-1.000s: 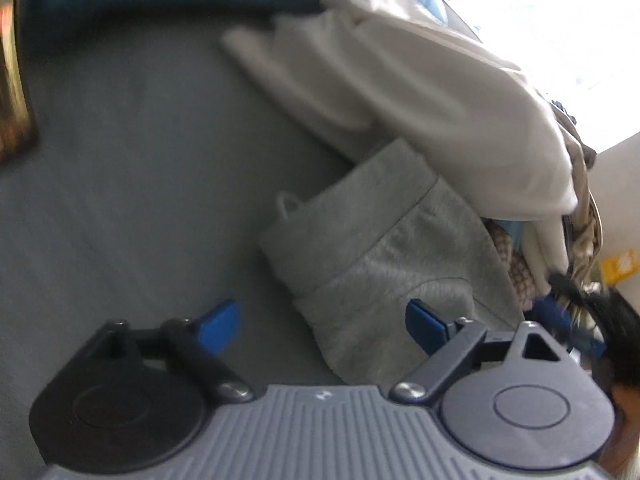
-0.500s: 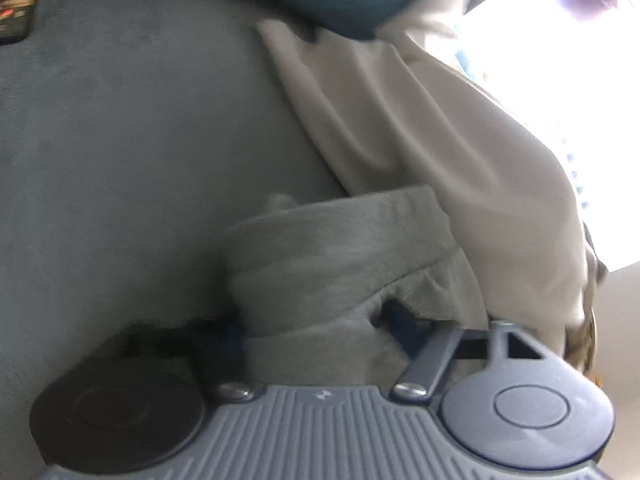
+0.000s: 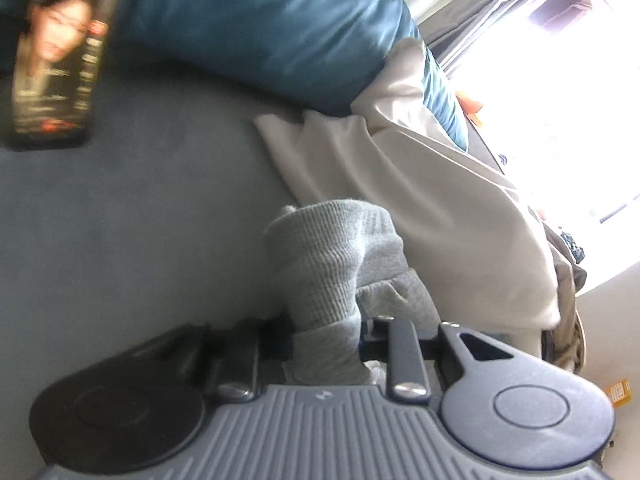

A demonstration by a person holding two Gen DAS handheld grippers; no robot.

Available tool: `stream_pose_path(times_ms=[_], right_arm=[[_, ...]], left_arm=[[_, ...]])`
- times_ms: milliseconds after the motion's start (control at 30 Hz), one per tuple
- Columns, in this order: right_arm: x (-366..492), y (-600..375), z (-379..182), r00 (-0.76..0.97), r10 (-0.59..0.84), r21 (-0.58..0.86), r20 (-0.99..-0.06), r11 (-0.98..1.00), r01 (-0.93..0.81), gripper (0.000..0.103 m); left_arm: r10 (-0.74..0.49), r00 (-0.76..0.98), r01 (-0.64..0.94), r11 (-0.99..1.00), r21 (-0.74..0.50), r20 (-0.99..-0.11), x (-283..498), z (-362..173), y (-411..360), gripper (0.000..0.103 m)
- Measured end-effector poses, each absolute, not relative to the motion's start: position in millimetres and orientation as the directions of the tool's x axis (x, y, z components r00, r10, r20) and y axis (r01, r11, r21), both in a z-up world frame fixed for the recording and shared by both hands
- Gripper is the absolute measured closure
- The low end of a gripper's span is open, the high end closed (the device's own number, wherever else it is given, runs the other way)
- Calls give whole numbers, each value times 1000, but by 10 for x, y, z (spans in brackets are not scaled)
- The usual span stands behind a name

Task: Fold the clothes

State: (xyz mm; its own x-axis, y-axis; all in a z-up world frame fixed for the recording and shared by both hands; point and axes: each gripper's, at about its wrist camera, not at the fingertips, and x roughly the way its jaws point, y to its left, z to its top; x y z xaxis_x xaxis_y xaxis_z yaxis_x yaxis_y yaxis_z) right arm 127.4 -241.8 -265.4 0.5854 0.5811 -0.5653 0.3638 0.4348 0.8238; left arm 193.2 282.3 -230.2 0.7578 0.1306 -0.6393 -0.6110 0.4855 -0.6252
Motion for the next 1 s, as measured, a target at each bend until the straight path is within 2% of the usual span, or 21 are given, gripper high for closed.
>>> stream_pose_path(times_ms=[233, 367, 433, 500, 600, 700, 867, 1000], right_arm=[[1034, -2586, -2513, 648, 574, 859, -500, 426, 285, 37], [895, -2626, -2424, 658, 569, 859, -493, 441, 262, 37], [958, -2527, -2376, 631, 579, 837, -517, 497, 230, 37], [1069, -2388, -2319, 591, 590, 803, -550, 568, 180, 37], [1236, -2178, -2235, 530, 597, 742, -603, 663, 97, 37], [1609, -1682, -2077, 446, 634, 670, -632, 736, -98, 37], [2223, -569, -1896, 285, 705, 555, -649, 696, -456, 36], [2445, 398, -1950, 164, 712, 432, -683, 575, -695, 28]], left_arm=[[159, 732, -643, 484, -594, -662, 985, -2174, 2891, 77], [161, 712, -656, 500, -565, -683, 610, -2353, 3057, 76], [101, 681, -659, 516, -547, -725, 572, -2589, 3164, 72], [15, 634, -677, 493, -546, -773, 564, -2768, 3268, 59], [-87, 611, -671, 470, -573, -787, 563, -2839, 3478, 47], [-120, 580, -636, 552, -540, -806, 580, -2663, 3643, 30], [-153, 577, -512, 698, -501, -802, 599, -2300, 3859, 26], [-105, 605, -407, 811, -421, -789, 725, -2136, 3790, 19]])
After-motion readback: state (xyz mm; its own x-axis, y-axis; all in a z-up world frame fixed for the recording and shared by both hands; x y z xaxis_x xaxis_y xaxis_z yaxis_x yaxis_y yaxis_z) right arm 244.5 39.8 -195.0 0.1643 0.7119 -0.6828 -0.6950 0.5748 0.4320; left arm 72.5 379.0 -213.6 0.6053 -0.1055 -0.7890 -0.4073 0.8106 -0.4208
